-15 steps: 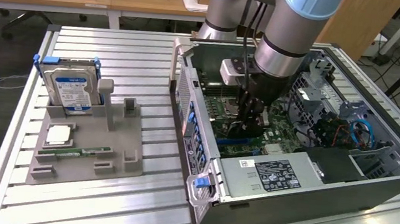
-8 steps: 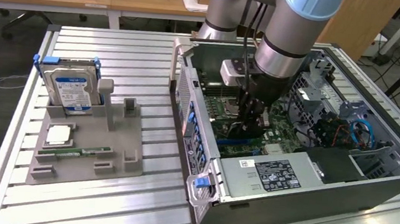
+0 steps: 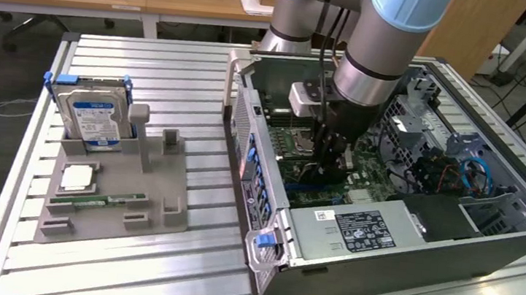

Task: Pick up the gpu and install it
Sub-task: 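Insert the gpu into the slot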

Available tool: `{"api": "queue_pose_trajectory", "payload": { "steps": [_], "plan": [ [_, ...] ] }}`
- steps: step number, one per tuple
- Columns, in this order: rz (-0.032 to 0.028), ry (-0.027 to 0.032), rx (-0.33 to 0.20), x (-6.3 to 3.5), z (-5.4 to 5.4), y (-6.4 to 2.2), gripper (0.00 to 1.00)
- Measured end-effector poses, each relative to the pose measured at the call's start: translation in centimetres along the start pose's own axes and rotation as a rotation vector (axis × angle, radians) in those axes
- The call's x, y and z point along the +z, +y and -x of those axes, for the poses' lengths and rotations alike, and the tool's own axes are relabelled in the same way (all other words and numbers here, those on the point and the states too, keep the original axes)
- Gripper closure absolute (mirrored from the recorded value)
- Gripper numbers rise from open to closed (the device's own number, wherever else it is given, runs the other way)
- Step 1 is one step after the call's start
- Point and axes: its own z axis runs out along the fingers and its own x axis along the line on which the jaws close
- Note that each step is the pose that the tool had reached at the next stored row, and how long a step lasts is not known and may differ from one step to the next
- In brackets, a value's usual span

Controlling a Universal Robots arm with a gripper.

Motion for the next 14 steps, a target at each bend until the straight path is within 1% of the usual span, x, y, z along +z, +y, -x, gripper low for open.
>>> {"api": "queue_pose_trajectory", "payload": {
  "steps": [12, 13, 14],
  "plan": [
    [0.0, 0.0002, 0.0, 0.02, 0.0, 0.01, 0.74],
    [-0.0009, 0.0002, 0.0, 0.04, 0.0, 0.0, 0.74],
    [-0.0045, 0.0002, 0.0, 0.07, 0.0, 0.02, 0.74]
  ]
}}
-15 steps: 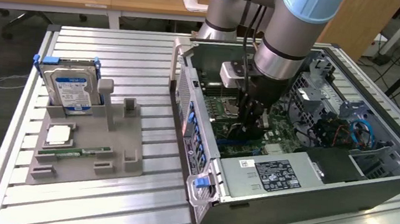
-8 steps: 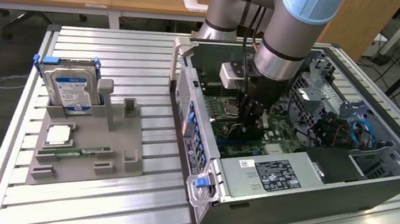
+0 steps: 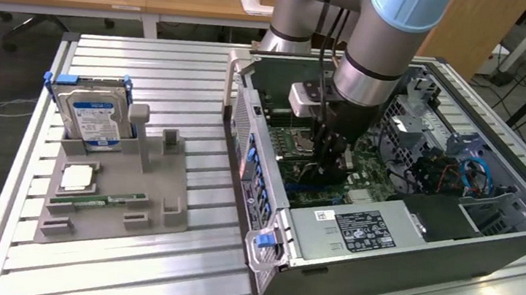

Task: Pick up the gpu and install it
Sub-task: 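Insert the gpu into the slot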

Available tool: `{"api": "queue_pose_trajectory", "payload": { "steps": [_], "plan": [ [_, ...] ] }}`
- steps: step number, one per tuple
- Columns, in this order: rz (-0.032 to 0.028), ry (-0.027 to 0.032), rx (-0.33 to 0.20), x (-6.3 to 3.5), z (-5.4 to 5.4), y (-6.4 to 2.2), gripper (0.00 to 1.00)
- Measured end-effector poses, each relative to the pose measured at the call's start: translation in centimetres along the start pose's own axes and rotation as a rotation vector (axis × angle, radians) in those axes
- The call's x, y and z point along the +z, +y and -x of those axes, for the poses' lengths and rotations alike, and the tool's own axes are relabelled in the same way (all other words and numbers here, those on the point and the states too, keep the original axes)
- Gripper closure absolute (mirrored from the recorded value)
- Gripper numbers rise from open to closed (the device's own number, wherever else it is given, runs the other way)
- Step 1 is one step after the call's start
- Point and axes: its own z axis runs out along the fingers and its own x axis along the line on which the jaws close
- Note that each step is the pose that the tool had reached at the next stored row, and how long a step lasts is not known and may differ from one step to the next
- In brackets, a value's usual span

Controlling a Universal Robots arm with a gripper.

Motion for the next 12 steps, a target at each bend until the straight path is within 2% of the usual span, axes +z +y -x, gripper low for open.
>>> {"api": "queue_pose_trajectory", "payload": {
  "steps": [3, 6, 7, 12],
  "plan": [
    [-0.0148, -0.0004, 0.0, 0.05, 0.01, 0.01, 0.74],
    [-0.0227, -0.0001, -0.001, 0.03, 0.0, 0.01, 0.74],
    [-0.0243, -0.0003, -0.002, -0.03, 0.0, 0.0, 0.74],
    [-0.0268, -0.0086, -0.006, -0.29, 0.0, 0.01, 0.74]
  ]
}}
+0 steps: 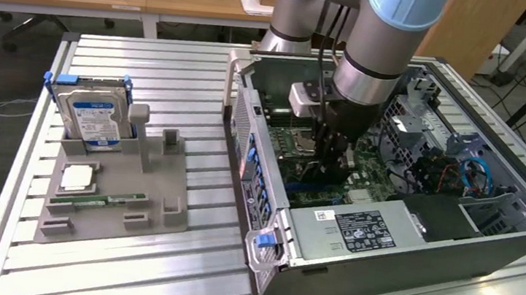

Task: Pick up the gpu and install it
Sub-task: 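Insert the gpu into the slot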

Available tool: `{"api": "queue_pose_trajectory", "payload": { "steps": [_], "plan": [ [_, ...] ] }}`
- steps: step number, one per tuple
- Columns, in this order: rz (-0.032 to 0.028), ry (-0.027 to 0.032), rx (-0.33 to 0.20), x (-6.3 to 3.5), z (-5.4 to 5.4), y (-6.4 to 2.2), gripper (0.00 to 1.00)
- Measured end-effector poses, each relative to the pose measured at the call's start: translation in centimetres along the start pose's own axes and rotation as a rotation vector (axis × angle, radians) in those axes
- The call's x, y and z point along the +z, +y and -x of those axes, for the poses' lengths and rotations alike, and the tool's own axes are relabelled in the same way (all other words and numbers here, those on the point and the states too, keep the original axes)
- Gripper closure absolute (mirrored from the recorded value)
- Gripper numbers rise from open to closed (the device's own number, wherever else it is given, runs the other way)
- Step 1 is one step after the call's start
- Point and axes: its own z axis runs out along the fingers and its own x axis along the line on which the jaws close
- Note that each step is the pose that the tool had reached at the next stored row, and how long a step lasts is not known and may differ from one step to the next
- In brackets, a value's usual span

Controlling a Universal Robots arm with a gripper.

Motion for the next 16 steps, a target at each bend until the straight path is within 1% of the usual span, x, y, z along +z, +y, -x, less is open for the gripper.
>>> {"api": "queue_pose_trajectory", "payload": {
  "steps": [1, 3, 4, 5, 6, 7, 12, 16],
  "plan": [
    [-0.0028, -0.0008, 0.0, -0.01, 0.0, 0.01, 0.74],
    [-0.0129, -0.0032, -0.003, -0.02, 0.0, 0.02, 0.74],
    [-0.0202, -0.0033, -0.004, -0.03, 0.0, 0.01, 0.74],
    [-0.0316, -0.0037, -0.005, -0.01, 0.0, 0.01, 0.74],
    [-0.0442, -0.0039, -0.006, 0.0, 0.0, 0.02, 0.74],
    [-0.0485, -0.004, -0.007, 0.0, 0.0, 0.01, 0.74],
    [-0.0488, -0.0041, -0.007, -0.06, 0.0, 0.0, 0.74],
    [-0.0484, -0.0034, -0.007, -1.05, 0.0, 0.01, 0.74]
  ]
}}
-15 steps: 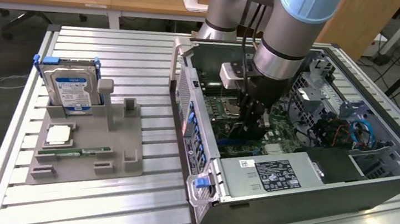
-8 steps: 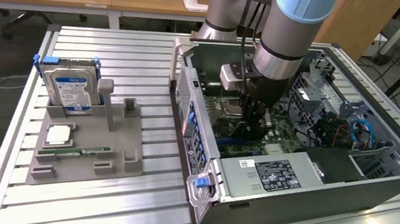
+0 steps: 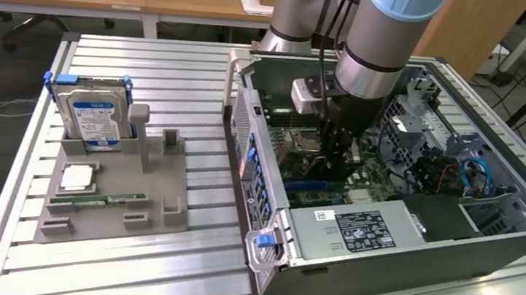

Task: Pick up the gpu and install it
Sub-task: 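Insert the gpu into the slot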

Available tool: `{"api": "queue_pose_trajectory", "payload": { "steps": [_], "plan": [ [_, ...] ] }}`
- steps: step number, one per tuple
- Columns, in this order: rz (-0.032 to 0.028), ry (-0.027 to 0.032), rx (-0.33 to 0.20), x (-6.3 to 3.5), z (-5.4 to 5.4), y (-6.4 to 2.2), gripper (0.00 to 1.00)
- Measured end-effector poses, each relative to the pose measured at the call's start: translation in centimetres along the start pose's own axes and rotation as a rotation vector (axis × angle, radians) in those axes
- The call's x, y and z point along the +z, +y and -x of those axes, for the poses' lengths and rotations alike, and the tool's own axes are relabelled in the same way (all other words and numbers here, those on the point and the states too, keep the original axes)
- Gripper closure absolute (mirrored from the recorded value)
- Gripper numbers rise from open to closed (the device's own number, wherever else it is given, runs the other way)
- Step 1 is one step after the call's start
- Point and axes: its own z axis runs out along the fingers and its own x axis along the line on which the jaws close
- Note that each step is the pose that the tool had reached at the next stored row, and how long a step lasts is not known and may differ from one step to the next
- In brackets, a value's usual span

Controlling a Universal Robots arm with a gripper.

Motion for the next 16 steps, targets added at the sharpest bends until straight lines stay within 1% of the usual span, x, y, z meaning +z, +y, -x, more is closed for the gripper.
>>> {"api": "queue_pose_trajectory", "payload": {
  "steps": [1, 4, 6, 7, 8, 9, 10, 12, 13, 14, 15, 16],
  "plan": [
    [-0.0001, 0.0004, 0.0, -0.14, 0.0, -0.01, 0.74],
    [-0.0011, 0.0001, 0.0, -0.13, 0.0, -0.01, 0.74],
    [-0.0037, 0.0006, 0.0, -0.35, 0.0, -0.01, 0.74],
    [-0.006, 0.0009, 0.0, -0.46, 0.01, -0.01, 0.74],
    [-0.01, 0.0013, 0.0, -0.54, 0.01, -0.01, 0.74],
    [-0.0169, 0.0013, 0.0, -0.57, 0.01, -0.02, 0.74],
    [-0.0293, 0.0012, -0.001, -0.57, 0.01, -0.03, 0.74],
    [-0.0642, 0.0017, -0.002, -0.57, 0.01, -0.03, 0.74],
    [-0.0839, 0.002, -0.002, -0.57, 0.01, -0.03, 0.74],
    [-0.1005, 0.0021, -0.003, -0.58, 0.01, -0.03, 0.74],
    [-0.1156, 0.0025, -0.003, -0.58, 0.01, -0.03, 0.74],
    [-0.1275, 0.0025, -0.003, -0.58, 0.01, -0.03, 0.74]
  ]
}}
